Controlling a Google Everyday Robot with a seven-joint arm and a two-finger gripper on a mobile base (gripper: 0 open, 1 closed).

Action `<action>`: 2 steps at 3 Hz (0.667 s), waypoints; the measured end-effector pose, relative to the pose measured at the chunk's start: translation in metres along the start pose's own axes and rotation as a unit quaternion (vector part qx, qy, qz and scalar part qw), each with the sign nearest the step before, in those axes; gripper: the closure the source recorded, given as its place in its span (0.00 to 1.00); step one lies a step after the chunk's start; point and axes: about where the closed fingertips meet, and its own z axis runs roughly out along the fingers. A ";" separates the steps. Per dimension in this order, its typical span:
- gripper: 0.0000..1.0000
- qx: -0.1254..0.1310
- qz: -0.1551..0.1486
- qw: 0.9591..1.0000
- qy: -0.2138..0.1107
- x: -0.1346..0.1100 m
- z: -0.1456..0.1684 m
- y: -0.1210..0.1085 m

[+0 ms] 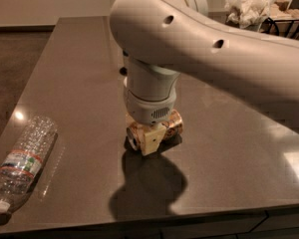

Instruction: Place orange can upright

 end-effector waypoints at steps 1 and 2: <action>0.87 0.008 0.031 0.999 -0.030 0.011 -0.019 -0.007; 1.00 0.024 0.085 0.992 -0.094 0.023 -0.043 -0.017</action>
Offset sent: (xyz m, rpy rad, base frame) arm 0.0388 -0.0277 0.0788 0.4211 0.1639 -0.2813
